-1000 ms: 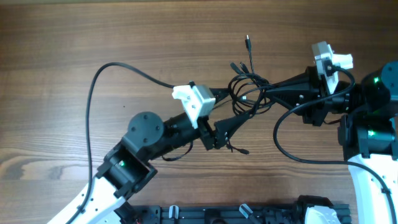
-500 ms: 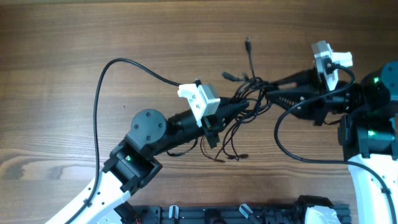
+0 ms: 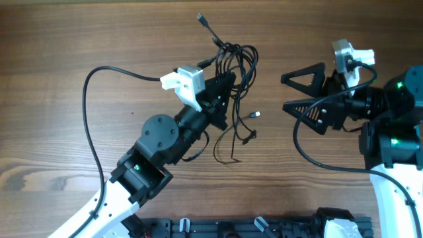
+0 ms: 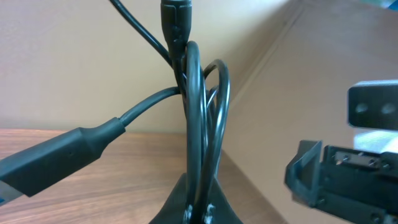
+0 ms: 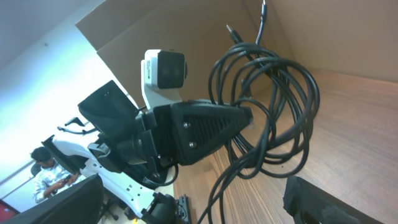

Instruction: Untangle cables

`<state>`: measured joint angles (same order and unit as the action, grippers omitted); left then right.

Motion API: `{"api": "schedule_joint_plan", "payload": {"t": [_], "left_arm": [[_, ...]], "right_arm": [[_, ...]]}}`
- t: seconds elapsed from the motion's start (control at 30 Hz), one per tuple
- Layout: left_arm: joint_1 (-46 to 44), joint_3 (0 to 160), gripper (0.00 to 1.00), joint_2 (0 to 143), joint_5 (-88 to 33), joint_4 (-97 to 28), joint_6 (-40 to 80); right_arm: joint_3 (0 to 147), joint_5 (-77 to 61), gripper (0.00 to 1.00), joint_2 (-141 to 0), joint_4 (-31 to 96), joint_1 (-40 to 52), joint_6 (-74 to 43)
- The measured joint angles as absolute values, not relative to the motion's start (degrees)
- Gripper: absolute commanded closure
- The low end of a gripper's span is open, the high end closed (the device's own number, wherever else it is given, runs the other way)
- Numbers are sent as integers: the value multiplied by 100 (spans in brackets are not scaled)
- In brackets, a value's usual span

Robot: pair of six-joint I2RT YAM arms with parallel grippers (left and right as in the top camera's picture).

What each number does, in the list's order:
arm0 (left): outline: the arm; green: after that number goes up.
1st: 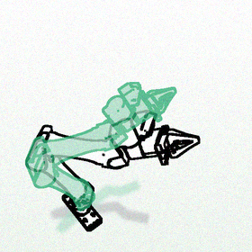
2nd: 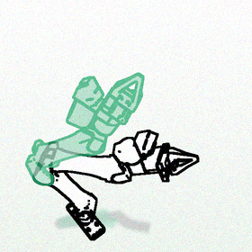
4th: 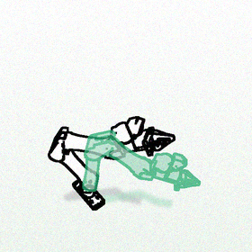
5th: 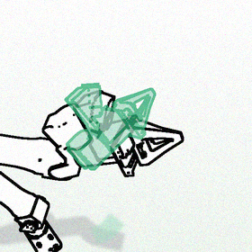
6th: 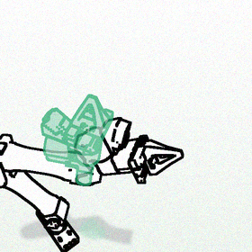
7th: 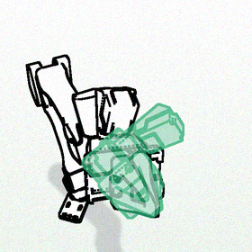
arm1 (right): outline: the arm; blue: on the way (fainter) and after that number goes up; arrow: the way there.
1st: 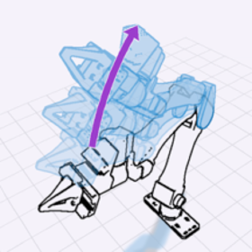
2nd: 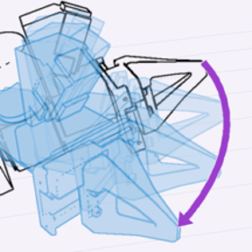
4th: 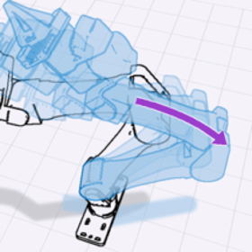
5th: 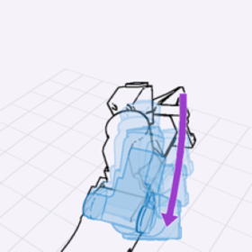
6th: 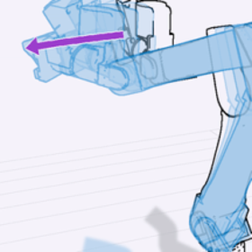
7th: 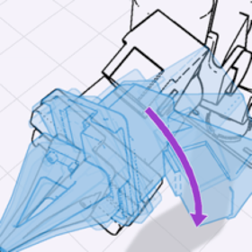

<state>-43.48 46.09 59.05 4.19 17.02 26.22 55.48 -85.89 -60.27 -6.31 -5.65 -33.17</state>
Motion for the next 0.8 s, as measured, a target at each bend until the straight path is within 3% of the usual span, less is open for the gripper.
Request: {"api": "schedule_joint_plan", "payload": {"t": [0.37,0.67,0.8], "left_arm": [[-4766,4609,96,5905,250,2163,3039],[-4882,4609,96,5918,252,2180,3057],[-4882,4609,96,6038,320,2327,3131]], "right_arm": [[5548,-8578,7,-6080,-631,158,-3205],[5548,-8525,11,-6285,-631,228,-3164],[5548,-8436,20,-6302,-628,650,-3009]]}}
